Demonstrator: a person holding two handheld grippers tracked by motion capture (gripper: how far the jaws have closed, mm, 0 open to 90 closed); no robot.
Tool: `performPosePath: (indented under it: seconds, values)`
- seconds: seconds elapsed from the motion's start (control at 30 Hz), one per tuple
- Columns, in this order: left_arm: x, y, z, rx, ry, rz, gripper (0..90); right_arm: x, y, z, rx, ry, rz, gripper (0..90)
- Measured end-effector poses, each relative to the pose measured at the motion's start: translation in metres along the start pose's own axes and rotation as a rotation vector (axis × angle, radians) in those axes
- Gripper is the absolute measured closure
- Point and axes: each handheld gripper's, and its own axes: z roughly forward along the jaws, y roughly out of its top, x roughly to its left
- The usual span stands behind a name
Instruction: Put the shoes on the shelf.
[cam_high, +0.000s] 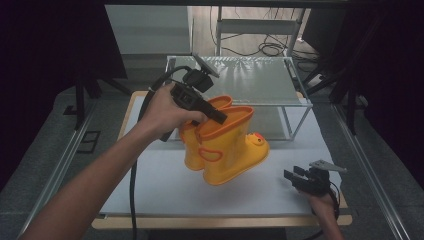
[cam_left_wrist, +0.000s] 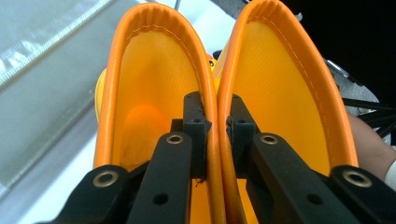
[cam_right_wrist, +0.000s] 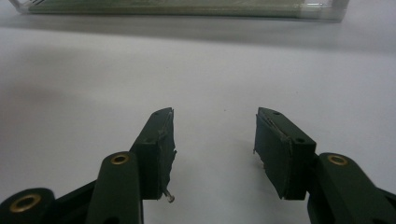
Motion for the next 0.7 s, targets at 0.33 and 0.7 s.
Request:
performPosePath:
  seconds: [0.33,0.7]
  values:
    - [-0.002,0.04,-0.02,-0.016,0.001,0.009,82.1,0.0,0.0,0.0,-0.004,-0.008,0.007,47.2]
    - [0.005,0.098,-0.037,-0.048,0.012,0.004,82.1,-0.004,0.0,-0.002,-0.01,-0.017,0.018,47.4]
